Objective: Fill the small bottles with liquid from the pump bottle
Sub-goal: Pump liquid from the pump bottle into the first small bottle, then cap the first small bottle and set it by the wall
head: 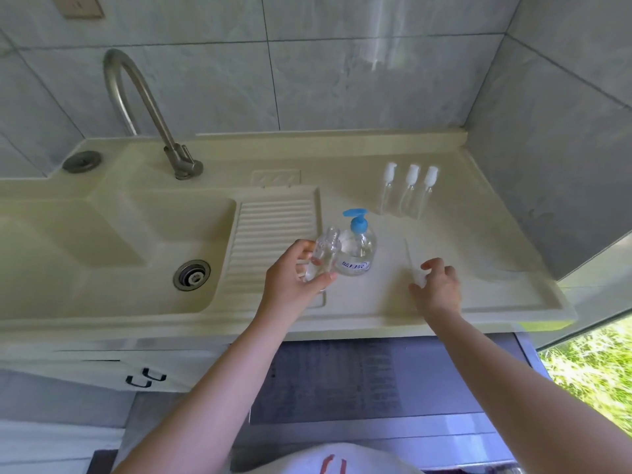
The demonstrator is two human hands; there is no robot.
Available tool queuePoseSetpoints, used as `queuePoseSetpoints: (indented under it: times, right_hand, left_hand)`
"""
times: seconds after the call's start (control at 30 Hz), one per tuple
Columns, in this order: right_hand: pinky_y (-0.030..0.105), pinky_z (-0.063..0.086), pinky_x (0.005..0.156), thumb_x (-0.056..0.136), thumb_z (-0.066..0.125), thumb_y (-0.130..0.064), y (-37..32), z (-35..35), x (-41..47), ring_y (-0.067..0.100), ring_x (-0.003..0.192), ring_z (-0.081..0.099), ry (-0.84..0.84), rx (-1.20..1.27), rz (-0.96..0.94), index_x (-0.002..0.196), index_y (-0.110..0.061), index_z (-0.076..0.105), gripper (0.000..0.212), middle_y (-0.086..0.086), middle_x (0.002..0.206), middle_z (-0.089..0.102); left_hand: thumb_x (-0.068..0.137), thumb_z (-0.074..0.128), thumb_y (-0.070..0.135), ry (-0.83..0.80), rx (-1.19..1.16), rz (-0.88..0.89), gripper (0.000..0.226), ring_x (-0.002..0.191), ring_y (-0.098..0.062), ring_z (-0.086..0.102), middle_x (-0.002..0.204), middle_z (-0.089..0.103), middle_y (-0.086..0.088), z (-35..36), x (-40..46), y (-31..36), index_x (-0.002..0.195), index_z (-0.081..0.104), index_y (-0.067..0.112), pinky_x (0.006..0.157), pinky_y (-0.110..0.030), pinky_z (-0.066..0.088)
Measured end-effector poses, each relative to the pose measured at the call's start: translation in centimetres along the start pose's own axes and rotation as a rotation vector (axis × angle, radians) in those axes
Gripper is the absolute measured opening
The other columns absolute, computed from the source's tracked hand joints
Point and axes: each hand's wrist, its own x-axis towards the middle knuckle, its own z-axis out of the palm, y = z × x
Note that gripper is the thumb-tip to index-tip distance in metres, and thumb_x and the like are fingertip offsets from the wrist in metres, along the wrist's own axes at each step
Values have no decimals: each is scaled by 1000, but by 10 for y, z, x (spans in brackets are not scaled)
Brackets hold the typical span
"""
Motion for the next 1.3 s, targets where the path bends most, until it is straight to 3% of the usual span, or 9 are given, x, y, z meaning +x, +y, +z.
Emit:
queuePoseSetpoints:
  times: [0.3, 0.43, 0.63, 0.8, 1.0, 1.1, 1.17, 1.23, 1.3]
  right_hand:
    - [36, 42, 77, 90, 55, -2, 2, -3, -4, 40, 107, 51, 32, 98, 30, 125, -8, 46, 37, 20, 121, 47]
    - [38, 43, 82, 89, 54, -4, -1, -9, -8, 40, 101, 54, 64, 139, 43, 125, -8, 47, 37, 21, 123, 49]
    - [31, 36, 80, 91, 54, -8, 0, -21, -11, 27, 90, 48, 100, 230, 14, 125, -6, 48, 35, 21, 122, 54]
    - [30, 42, 76, 92, 62, -32, -10, -31, -11, 26, 92, 59, 135, 561, 163, 113, -14, 56, 28, 8, 108, 64]
    - [24, 37, 60, 81, 66, -13, -34, -53, -7, 17, 67, 48, 189, 1067, 345, 81, -20, 66, 7, 0, 78, 59]
    - [19, 39, 63, 79, 66, -11, -48, -69, -12, 11, 67, 51, 229, 1120, 277, 92, -19, 71, 16, -8, 89, 66]
    - [15, 41, 64, 82, 67, -15, -60, -82, -17, 4, 68, 56, 285, 1074, 186, 101, -24, 71, 21, -16, 84, 66]
    - [13, 44, 64, 86, 67, -23, -74, -95, -24, 1, 66, 54, 349, 993, 53, 107, -29, 68, 22, -14, 80, 62]
    - [12, 45, 69, 90, 65, -33, -86, -105, -29, 4, 72, 54, 403, 938, -112, 108, -32, 65, 19, -6, 92, 63]
  left_hand:
    - [74, 83, 22, -17, -5, 21, 35, 95, -9, 64, 97, 66, 19, -5, -18, 9, 96, 59, 34, 84, -26, 51]
    - [74, 83, 22, -22, -21, 19, 35, 97, -13, 64, 99, 66, 18, -4, -23, 10, 100, 61, 31, 88, -34, 53]
    - [75, 82, 23, -32, -43, 13, 36, 99, -15, 63, 103, 66, 14, 1, -30, 11, 102, 60, 30, 89, -33, 53]
    - [75, 83, 21, -19, -49, 5, 36, 98, -14, 64, 105, 66, 13, 3, -35, 13, 102, 61, 30, 83, -19, 48]
    - [75, 82, 20, -4, -64, 4, 34, 97, -15, 64, 103, 65, 13, 2, -37, 17, 101, 61, 28, 82, -20, 49]
    - [75, 82, 20, 4, -64, 3, 33, 97, -16, 64, 102, 65, 14, 5, -36, 17, 100, 61, 29, 82, -22, 50]
    - [76, 82, 20, 8, -66, -1, 33, 96, -16, 64, 99, 65, 15, 6, -35, 16, 100, 61, 31, 81, -21, 50]
    - [76, 82, 20, 16, -59, 4, 33, 95, -16, 64, 99, 65, 15, 8, -34, 15, 99, 61, 31, 79, -18, 49]
    - [76, 82, 19, 26, -56, 15, 33, 94, -17, 64, 99, 66, 13, 11, -33, 15, 99, 61, 30, 74, -13, 47]
